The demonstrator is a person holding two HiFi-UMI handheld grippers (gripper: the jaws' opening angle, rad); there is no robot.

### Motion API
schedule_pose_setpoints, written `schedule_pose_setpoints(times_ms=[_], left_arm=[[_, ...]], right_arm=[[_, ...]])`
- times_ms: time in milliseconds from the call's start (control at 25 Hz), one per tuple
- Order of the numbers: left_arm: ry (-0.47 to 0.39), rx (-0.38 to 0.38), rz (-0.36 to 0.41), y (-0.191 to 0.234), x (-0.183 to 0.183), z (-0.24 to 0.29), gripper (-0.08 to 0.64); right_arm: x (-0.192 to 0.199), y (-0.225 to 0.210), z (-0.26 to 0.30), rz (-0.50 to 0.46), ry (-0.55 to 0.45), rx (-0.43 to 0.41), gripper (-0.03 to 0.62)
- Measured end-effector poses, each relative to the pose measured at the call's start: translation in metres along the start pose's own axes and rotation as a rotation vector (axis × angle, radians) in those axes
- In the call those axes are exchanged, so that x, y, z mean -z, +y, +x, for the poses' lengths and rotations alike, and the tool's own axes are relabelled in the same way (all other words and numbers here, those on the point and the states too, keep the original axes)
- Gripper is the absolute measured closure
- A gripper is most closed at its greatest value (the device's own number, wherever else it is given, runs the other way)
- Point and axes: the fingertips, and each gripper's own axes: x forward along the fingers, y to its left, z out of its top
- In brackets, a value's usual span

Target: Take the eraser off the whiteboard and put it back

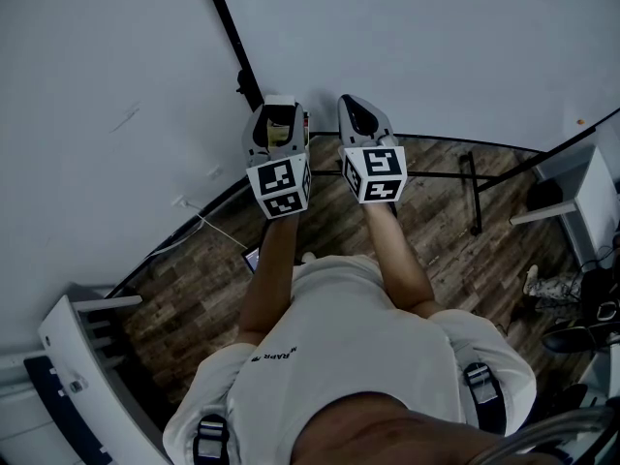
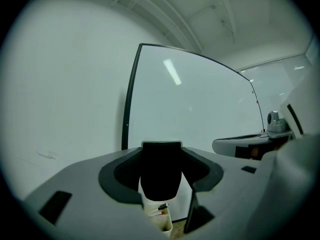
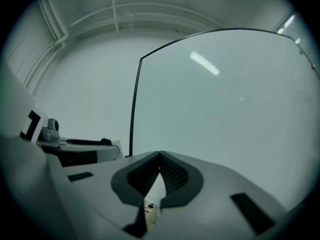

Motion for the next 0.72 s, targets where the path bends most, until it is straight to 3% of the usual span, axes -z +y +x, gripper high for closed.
schedule_pose_setpoints(times_ms=[720], left_arm=[[-0.04, 0.011, 0.017, -0.015, -0.014, -0.007, 0.327]], right_arm=[[-0.003, 0.005, -0.003, 0.002, -0.011, -0.008, 0.58]])
